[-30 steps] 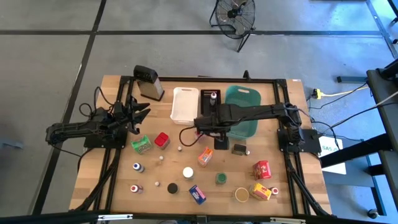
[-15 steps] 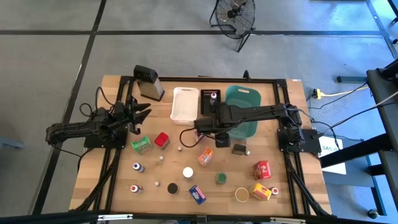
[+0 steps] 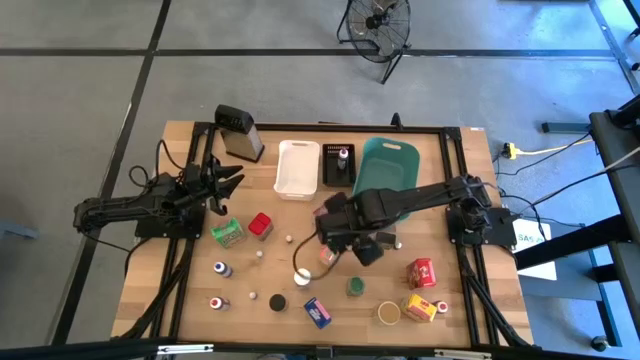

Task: Pick & Place Kitchen Items
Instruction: Put the orange cereal box into the green bin

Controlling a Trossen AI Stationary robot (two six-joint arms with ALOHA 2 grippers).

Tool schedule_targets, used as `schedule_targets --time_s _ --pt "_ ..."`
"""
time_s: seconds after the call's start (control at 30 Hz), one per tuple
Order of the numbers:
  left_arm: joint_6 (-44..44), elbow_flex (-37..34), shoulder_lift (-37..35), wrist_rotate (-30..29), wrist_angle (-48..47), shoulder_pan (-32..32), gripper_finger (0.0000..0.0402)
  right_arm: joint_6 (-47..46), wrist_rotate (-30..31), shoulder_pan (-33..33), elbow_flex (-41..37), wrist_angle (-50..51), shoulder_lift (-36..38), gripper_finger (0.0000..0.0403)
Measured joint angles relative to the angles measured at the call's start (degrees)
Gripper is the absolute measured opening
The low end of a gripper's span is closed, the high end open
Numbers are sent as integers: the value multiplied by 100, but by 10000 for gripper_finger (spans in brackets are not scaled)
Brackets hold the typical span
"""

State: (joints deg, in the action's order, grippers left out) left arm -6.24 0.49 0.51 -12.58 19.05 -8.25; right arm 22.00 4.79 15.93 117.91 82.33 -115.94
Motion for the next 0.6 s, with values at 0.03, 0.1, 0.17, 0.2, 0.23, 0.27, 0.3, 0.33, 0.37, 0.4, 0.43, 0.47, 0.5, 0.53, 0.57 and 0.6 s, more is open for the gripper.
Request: schedule_targets --time_s 0.03,0.1,0.17,0.2,0.23,0.27,0.3,0.33,0.37,0.4,0.43,0.47,0.5,0.53,0.57,0.6 --pt "0 0 0 2 0 2 128 109 -99 16 0 -118 2 321" --pt "0 0 0 0 0 2 128 246 -216 43 0 -293 2 321" --pt "0 0 0 1 0 0 128 368 -289 36 0 -454 2 321" --pt "0 1 0 0 0 1 128 441 -342 27 0 -526 2 321" --pt "-1 2 0 2 0 2 128 518 -383 22 0 -585 2 321" --pt "0 2 0 0 0 1 128 584 -398 21 0 -642 2 321" --pt "-2 2 0 0 0 2 128 674 -403 24 -1 -680 2 321" --pt "0 0 0 0 0 2 128 784 -417 26 -25 -716 3 321" --pt "0 2 0 0 0 2 128 930 -475 25 -90 -779 13 321" --pt "-2 2 0 0 0 0 128 1055 -562 25 -164 -853 13 321" --pt "-2 1 0 1 0 0 128 1155 -659 23 -229 -929 7 321" --pt "-2 1 0 2 0 0 128 1176 -704 23 -278 -995 2 321" --pt "-2 1 0 2 0 0 128 1186 -723 23 -326 -1066 2 321" --pt "-2 0 0 2 0 2 128 1190 -728 23 -379 -1136 4 321" --pt "-2 0 0 2 0 2 128 1192 -724 19 -444 -1192 9 321" --pt "-2 0 0 2 0 2 128 1195 -704 15 -520 -1243 9 321"
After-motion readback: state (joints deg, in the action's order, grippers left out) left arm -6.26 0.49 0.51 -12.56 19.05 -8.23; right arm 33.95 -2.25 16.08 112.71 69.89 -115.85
